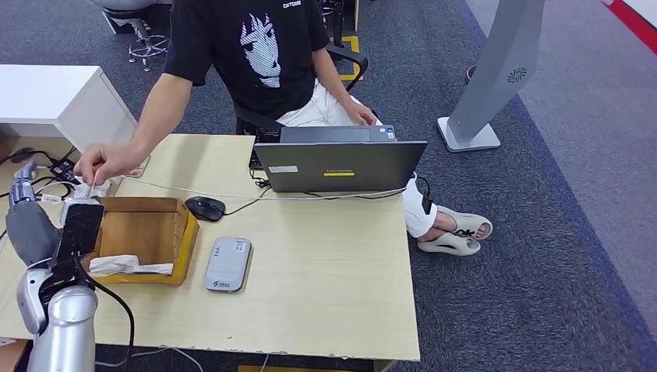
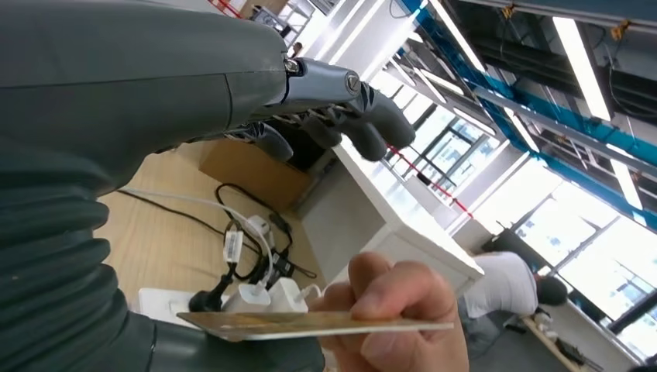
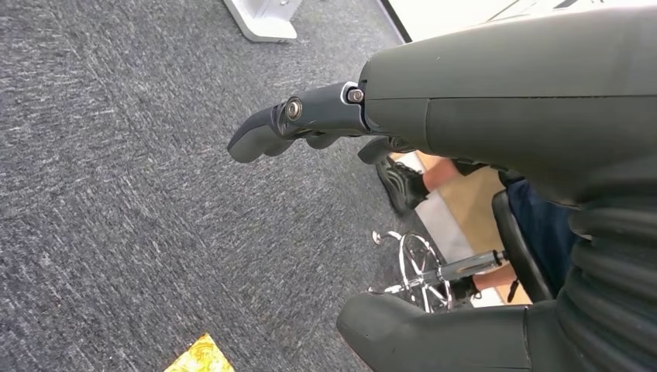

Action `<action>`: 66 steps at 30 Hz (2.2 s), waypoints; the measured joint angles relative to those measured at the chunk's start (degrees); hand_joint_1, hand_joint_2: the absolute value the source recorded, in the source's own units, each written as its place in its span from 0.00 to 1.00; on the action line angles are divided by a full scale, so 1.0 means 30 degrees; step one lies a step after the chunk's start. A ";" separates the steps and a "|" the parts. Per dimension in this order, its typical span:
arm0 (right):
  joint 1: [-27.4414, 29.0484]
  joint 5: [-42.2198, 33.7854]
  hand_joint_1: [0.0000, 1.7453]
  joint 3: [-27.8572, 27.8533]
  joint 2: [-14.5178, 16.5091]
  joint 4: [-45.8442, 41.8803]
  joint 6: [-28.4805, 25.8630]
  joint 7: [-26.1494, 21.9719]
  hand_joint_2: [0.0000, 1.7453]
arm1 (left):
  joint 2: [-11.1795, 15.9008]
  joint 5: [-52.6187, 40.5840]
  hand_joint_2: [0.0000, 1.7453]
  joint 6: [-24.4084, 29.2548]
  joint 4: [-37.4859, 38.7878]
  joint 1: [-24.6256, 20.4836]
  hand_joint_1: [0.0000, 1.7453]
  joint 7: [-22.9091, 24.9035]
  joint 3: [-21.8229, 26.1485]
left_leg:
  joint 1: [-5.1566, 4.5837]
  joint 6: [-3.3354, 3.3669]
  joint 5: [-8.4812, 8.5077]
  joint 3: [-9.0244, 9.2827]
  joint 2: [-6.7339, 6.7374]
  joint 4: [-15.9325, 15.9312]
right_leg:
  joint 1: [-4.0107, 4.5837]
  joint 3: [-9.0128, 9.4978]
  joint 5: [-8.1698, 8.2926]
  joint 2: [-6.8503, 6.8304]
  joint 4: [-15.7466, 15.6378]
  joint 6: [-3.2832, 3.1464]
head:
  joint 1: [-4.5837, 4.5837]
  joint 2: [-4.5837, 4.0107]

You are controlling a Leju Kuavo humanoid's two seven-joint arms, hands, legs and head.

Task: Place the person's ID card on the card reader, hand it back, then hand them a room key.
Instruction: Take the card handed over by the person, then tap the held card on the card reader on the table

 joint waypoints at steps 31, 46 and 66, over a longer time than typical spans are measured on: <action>0.0005 0.0036 0.00 0.0089 0.0007 0.0261 0.0312 -0.0634 1.00 | -0.0004 -0.0873 1.00 -0.3089 -0.2381 0.1934 1.00 0.0151 -0.4578 | -0.0003 0.0001 0.0000 -0.0035 -0.0011 0.0002 | -0.0001 -0.0030 0.0000 -0.0007 -0.0001 0.0001 | -0.0004 0.0000; 0.0008 0.0036 0.00 0.0089 0.0007 0.0388 0.0379 -0.0656 1.00 | 0.0066 -0.1208 1.00 -0.3679 -0.3275 0.1919 1.00 0.0630 -0.6524 | 0.0002 0.0001 0.0000 -0.0034 -0.0007 0.0001 | 0.0001 -0.0035 0.0000 -0.0003 0.0003 -0.0001 | -0.0004 0.0000; 0.0006 0.0007 0.00 0.0089 0.0015 0.0444 0.0381 -0.0512 1.00 | 0.1740 -0.2479 1.00 -0.6619 -0.2741 0.1544 1.00 0.2846 -0.8634 | 0.0002 0.0000 0.0000 -0.0034 0.0003 0.0001 | 0.0000 -0.0045 0.0000 0.0001 0.0004 -0.0001 | -0.0005 0.0000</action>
